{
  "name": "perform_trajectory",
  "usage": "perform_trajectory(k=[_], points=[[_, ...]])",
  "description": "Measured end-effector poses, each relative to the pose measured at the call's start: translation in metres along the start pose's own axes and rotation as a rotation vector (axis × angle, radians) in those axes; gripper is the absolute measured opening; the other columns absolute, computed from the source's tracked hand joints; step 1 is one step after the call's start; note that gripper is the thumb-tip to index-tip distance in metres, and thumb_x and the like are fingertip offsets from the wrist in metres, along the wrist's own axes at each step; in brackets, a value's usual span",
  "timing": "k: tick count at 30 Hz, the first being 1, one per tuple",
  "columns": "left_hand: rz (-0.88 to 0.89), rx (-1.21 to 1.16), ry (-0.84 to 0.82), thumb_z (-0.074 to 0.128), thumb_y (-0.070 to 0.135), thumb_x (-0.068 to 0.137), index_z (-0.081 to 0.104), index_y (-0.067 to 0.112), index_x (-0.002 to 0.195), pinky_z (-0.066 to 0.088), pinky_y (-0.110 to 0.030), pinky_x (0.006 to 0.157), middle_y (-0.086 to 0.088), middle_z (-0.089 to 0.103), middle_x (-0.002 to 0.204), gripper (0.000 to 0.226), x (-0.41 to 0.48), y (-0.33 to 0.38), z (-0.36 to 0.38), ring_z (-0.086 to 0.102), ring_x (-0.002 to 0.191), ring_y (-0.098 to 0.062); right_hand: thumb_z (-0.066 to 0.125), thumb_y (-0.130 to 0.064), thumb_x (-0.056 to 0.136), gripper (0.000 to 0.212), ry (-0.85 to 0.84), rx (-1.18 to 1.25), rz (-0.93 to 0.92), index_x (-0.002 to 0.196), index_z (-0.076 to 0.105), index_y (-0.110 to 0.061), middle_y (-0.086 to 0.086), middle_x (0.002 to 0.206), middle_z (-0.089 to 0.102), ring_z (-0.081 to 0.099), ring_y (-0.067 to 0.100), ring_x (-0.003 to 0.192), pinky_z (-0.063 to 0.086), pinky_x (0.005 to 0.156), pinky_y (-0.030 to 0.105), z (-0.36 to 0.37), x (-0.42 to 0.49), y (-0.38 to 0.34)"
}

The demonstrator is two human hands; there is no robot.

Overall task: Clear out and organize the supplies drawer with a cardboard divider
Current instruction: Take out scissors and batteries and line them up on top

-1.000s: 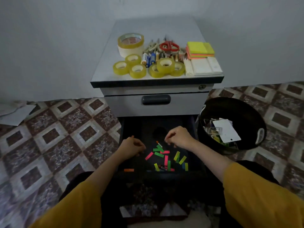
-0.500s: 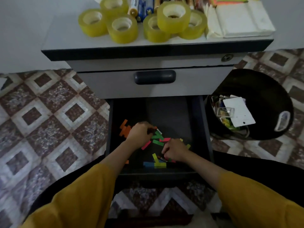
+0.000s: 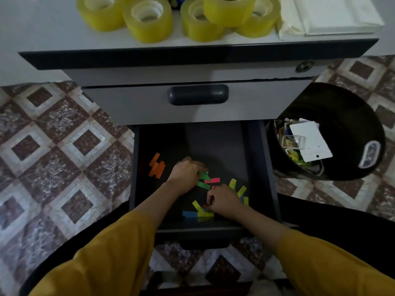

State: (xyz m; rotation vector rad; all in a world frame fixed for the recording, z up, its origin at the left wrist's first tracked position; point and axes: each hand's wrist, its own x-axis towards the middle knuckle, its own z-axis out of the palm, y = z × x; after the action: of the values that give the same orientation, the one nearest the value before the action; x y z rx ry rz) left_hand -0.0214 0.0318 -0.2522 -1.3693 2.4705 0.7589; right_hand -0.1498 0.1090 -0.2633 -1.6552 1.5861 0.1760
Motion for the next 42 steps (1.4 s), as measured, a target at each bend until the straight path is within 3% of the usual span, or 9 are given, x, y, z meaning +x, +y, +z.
perform_trajectory(k=[14, 22, 26, 31, 35, 39, 42], points=[[-0.019, 0.117, 0.055, 0.051, 0.022, 0.094, 0.061, 0.019, 0.116, 0.039, -0.027, 0.089, 0.001, 0.055, 0.122, 0.025, -0.004, 0.002, 0.010, 0.044, 0.116, -0.016, 0.065, -0.013, 0.079, 0.005, 0.018, 0.025, 0.021, 0.079, 0.069, -0.011, 0.007, 0.094, 0.068, 0.064, 0.023, 0.089, 0.048, 0.070, 0.029, 0.008, 0.009, 0.003], [-0.083, 0.128, -0.053, 0.053, 0.024, 0.093, 0.060, 0.020, 0.113, 0.041, -0.027, 0.081, 0.000, 0.057, 0.117, 0.022, -0.006, 0.001, 0.011, 0.053, 0.108, -0.017, 0.067, -0.019, 0.082, 0.012, -0.006, 0.052, 0.025, 0.081, 0.070, -0.008, 0.007, 0.092, 0.070, 0.064, 0.021, 0.089, 0.048, 0.071, 0.029, 0.003, 0.004, 0.004], [-0.199, -0.023, -0.039, 0.058, 0.025, 0.090, 0.062, 0.018, 0.106, 0.046, -0.029, 0.081, -0.001, 0.062, 0.109, 0.018, -0.018, -0.001, 0.001, 0.058, 0.100, -0.017, 0.067, -0.025, 0.082, 0.014, 0.030, 0.095, 0.072, 0.079, 0.068, -0.011, 0.008, 0.091, 0.069, 0.063, 0.020, 0.089, 0.048, 0.072, 0.028, -0.005, -0.012, 0.009], [-0.224, -0.299, 0.055, 0.062, 0.020, 0.088, 0.063, 0.013, 0.093, 0.050, -0.023, 0.072, -0.002, 0.065, 0.093, 0.009, -0.039, 0.011, -0.032, 0.062, 0.083, -0.013, 0.067, -0.017, 0.080, 0.027, 0.085, 0.262, 0.100, 0.058, 0.052, -0.021, -0.007, 0.062, 0.056, 0.057, 0.012, 0.067, 0.048, 0.067, 0.026, -0.027, -0.031, 0.005], [-0.206, -0.432, 0.122, 0.062, 0.017, 0.088, 0.059, 0.016, 0.086, 0.050, -0.016, 0.067, 0.004, 0.059, 0.081, 0.004, -0.063, 0.029, -0.055, 0.059, 0.072, -0.005, 0.068, -0.013, 0.081, 0.023, 0.133, 0.410, 0.114, 0.062, 0.055, -0.017, -0.004, 0.062, 0.059, 0.053, 0.000, 0.050, 0.045, 0.052, 0.016, -0.051, -0.051, -0.009], [-0.204, -0.491, 0.212, 0.062, 0.014, 0.088, 0.065, 0.009, 0.098, 0.046, -0.009, 0.062, 0.007, 0.057, 0.073, 0.011, -0.087, 0.048, -0.075, 0.054, 0.065, -0.001, 0.067, -0.012, 0.084, 0.013, 0.168, 0.555, 0.119, 0.075, 0.059, -0.008, 0.004, 0.058, 0.057, 0.052, 0.008, 0.042, 0.047, 0.042, 0.019, -0.072, -0.079, -0.020], [-0.192, -0.542, 0.250, 0.061, 0.013, 0.088, 0.065, 0.009, 0.097, 0.051, -0.018, 0.069, 0.006, 0.059, 0.073, 0.011, -0.105, 0.059, -0.086, 0.056, 0.063, -0.003, 0.061, -0.004, 0.087, 0.005, 0.207, 0.652, 0.096, 0.087, 0.057, -0.007, 0.011, 0.069, 0.061, 0.055, 0.014, 0.047, 0.049, 0.042, 0.021, -0.085, -0.101, -0.025]])
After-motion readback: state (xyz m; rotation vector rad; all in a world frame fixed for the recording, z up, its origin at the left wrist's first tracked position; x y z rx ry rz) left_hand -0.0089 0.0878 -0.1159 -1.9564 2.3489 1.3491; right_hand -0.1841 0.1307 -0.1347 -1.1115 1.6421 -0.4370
